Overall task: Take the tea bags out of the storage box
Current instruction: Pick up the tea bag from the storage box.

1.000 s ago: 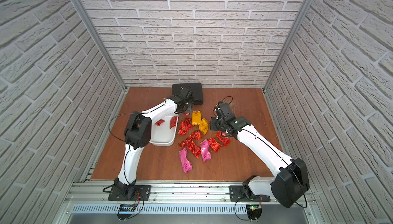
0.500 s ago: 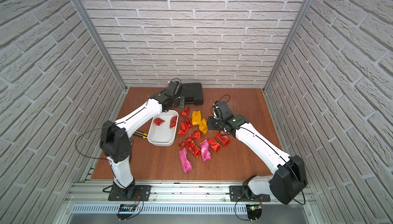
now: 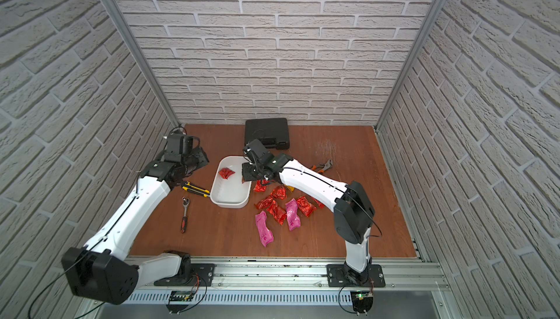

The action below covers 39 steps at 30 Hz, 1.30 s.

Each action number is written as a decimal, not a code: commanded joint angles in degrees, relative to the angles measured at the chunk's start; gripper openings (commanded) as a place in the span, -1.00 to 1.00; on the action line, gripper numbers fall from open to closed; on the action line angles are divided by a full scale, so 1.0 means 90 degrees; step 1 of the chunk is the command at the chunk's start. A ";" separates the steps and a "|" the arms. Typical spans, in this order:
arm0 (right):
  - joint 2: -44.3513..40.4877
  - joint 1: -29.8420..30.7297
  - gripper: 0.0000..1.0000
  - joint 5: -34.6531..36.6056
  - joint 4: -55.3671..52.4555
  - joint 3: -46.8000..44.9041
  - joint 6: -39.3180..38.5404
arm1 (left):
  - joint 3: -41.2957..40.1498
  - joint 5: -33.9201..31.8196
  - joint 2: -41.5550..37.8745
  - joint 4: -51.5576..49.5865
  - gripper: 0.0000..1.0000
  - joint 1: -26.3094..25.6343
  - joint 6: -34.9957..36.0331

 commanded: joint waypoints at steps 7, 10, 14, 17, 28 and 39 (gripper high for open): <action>0.2110 0.0258 -0.16 0.1642 -0.2202 0.2826 0.0617 | -0.1087 0.0222 -0.0914 -0.0125 0.04 0.0377 -0.0676; 0.2296 0.0267 -0.17 0.1734 -0.2034 0.2921 0.0524 | -0.1201 0.0234 -0.1029 -0.0201 0.04 0.0377 -0.0739; 0.2504 0.0263 -0.17 0.1932 -0.1790 0.2928 0.0421 | -0.1246 0.0189 -0.1117 -0.0283 0.04 0.0370 -0.0757; 0.2681 0.0258 -0.17 0.2056 -0.1665 0.2989 0.0339 | -0.1234 0.0153 -0.1121 -0.0323 0.04 0.0388 -0.0743; 0.3281 0.0245 -0.21 0.2472 -0.1611 0.3519 0.0296 | -0.1068 0.0173 -0.0877 -0.0380 0.04 0.0389 -0.0711; 0.3903 0.0203 -0.44 0.2629 -0.1551 0.4210 0.0341 | -0.0989 0.0309 -0.0743 -0.0391 0.03 0.0371 -0.0828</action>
